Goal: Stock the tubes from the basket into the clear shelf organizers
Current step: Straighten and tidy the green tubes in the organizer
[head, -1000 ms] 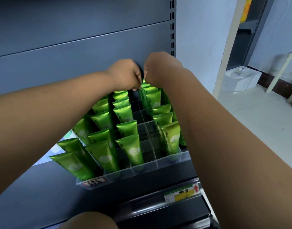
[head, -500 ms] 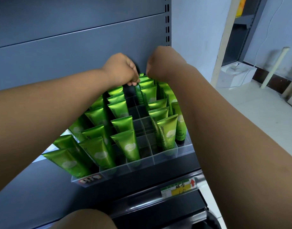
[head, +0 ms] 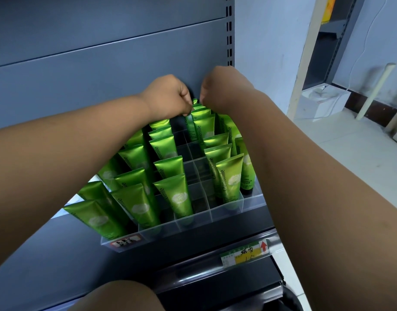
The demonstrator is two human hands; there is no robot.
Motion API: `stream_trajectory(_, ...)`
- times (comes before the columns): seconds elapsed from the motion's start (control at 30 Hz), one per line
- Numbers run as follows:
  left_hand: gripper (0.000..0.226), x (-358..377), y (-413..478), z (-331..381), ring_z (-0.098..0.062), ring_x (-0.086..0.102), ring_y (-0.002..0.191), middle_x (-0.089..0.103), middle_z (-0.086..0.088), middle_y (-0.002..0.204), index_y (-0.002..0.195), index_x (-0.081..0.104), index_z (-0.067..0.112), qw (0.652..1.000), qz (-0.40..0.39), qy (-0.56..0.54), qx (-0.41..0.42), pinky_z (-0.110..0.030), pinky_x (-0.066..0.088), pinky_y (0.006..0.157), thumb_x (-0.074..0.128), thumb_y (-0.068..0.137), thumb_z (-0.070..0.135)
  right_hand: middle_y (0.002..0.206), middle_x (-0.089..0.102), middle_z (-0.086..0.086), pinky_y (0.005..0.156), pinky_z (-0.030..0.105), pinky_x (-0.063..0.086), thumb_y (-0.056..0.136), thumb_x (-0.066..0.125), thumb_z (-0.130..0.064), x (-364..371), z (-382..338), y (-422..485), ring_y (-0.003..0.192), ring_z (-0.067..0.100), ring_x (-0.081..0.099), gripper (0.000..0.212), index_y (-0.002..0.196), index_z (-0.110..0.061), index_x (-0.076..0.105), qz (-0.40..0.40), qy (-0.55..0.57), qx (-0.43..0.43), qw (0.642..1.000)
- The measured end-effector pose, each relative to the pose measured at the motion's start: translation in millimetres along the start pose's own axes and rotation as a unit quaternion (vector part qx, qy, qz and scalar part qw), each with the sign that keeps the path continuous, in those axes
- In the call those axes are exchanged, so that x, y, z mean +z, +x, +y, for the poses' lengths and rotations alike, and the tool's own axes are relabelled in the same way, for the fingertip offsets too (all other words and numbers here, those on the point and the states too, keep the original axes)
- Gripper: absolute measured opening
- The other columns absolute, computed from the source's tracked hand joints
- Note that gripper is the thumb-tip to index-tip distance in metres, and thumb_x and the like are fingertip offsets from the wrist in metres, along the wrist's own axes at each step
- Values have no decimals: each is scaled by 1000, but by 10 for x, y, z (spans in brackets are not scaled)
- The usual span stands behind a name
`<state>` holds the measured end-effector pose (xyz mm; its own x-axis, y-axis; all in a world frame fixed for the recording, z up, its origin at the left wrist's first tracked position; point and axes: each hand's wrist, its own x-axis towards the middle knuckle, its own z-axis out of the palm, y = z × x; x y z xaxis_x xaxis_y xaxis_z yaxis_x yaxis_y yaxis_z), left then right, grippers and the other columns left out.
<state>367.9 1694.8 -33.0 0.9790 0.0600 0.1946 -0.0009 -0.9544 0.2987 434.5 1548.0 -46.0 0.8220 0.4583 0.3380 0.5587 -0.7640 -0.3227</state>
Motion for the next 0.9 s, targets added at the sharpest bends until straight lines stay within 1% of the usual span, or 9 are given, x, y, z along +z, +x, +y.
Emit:
stream_trajectory(0.07, 13, 0, -4, -19, -18, 68, 85, 77, -6, 89, 92, 80, 12, 1000, -3, -4, -3, -28, 53, 85, 77, 81, 9, 88, 64, 5, 80, 34, 54, 87, 60, -17, -5, 6, -2, 91, 30, 63, 12, 77, -20, 63, -1, 4, 0, 1000)
stream_trajectory(0.13, 12, 3, -6, -35, -23, 72, 89, 77, -9, 87, 91, 80, 11, 1000, -7, -18, -6, -34, 56, 88, 76, 81, 7, 85, 63, 5, 79, 33, 53, 88, 60, -18, -7, 9, -4, 89, 31, 63, 15, 73, -19, 62, -2, 6, 2, 1000)
stream_trajectory(0.2, 11, 8, -3, -41, -25, 72, 90, 77, -10, 87, 91, 80, 11, 1000, -5, -22, -6, -36, 56, 89, 76, 81, 7, 88, 65, 5, 80, 34, 53, 88, 61, -19, -1, 17, -4, 90, 31, 63, 12, 78, -19, 67, 1, 13, 7, 1000)
stream_trajectory(0.3, 12, 9, 10, -46, -18, 68, 85, 76, -8, 90, 94, 80, 13, 1000, 7, -22, -7, -25, 51, 82, 77, 82, 11, 95, 71, 5, 86, 37, 57, 89, 64, -21, 15, 31, 2, 94, 29, 65, 12, 91, -20, 75, 3, 26, 8, 1000)
stream_trajectory(0.47, 16, -44, 46, -81, -10, 62, 77, 73, 0, 89, 97, 78, 19, 1000, 23, -20, -8, -19, 44, 70, 75, 83, 11, 98, 70, 5, 87, 38, 57, 90, 63, -22, 16, 8, 12, 94, 30, 64, 16, 98, -19, 76, -2, 25, 14, 1000)
stream_trajectory(0.6, 22, -84, 64, -170, -25, 69, 93, 76, -5, 95, 96, 77, 17, 996, 61, 51, 40, -31, 53, 87, 65, 84, 4, 99, 69, 5, 88, 40, 57, 90, 61, -20, 27, 3, 7, 94, 30, 65, 16, 98, -19, 75, -4, 26, 12, 1000)
stream_trajectory(0.7, 23, -36, 77, -161, -32, 70, 95, 77, -10, 97, 99, 76, 13, 987, 70, 112, 90, -36, 54, 87, 64, 81, 4, 95, 67, 5, 86, 37, 57, 88, 60, -18, 20, 4, 27, 92, 30, 63, 12, 90, -17, 71, -2, 13, 6, 1000)
stream_trajectory(0.77, 23, 0, 108, -116, -33, 69, 95, 76, -11, 98, 101, 76, 13, 987, 67, 118, 90, -38, 54, 86, 66, 81, 7, 90, 64, 5, 80, 33, 53, 88, 59, -18, 7, 6, 62, 90, 31, 61, 10, 79, -17, 64, -1, -5, 2, 1000)
stream_trajectory(0.9, 23, 21, 208, -61, -33, 69, 97, 77, -8, 99, 99, 79, 15, 984, 63, 142, 90, -37, 53, 86, 68, 81, 5, 79, 56, 2, 74, 32, 48, 86, 57, -18, 34, 16, 113, 85, 31, 58, 27, 60, -17, 49, -6, -18, 4, 1000)
